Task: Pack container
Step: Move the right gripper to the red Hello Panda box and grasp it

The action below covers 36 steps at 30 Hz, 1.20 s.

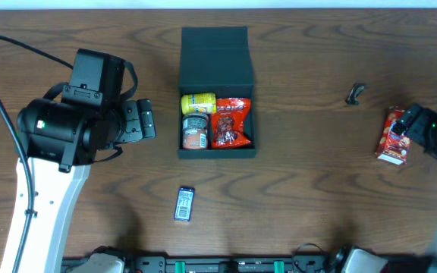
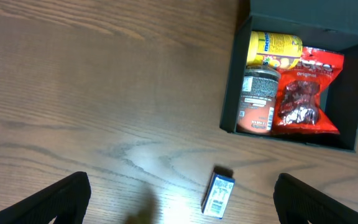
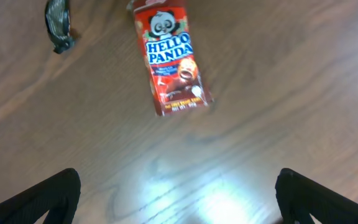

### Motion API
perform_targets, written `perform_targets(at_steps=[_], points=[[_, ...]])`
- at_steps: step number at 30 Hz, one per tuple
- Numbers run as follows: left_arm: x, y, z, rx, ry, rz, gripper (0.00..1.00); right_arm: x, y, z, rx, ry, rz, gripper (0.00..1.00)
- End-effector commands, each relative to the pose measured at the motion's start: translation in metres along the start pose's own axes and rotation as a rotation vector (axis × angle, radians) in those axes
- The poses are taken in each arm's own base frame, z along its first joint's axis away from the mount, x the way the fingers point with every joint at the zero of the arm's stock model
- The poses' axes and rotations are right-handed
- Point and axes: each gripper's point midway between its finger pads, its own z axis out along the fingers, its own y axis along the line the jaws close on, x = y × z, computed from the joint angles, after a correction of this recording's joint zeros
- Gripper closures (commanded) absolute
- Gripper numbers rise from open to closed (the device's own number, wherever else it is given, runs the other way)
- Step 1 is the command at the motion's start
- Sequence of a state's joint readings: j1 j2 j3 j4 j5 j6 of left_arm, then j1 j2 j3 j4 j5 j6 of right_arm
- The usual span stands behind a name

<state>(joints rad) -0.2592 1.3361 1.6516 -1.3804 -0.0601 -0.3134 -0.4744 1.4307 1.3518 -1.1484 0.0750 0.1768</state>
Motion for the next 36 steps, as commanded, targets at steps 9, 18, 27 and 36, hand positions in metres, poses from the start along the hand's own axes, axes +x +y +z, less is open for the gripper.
perform_targets(at_steps=[9,18,27,36], points=[[0.000,0.002,0.000,-0.016,-0.005,0.026,0.05,-0.012,0.012,0.093,-0.049,0.149,-0.135,0.01],[0.000,0.002,0.000,-0.017,-0.004,0.026,0.05,-0.008,0.001,0.146,0.028,0.224,-0.161,0.01],[0.000,0.002,0.000,-0.017,-0.004,0.034,0.05,-0.015,0.003,0.170,0.028,0.207,-0.171,0.01],[-0.002,0.001,0.000,-0.013,-0.013,0.032,0.05,-0.007,0.003,0.189,0.031,0.244,-0.173,0.01]])
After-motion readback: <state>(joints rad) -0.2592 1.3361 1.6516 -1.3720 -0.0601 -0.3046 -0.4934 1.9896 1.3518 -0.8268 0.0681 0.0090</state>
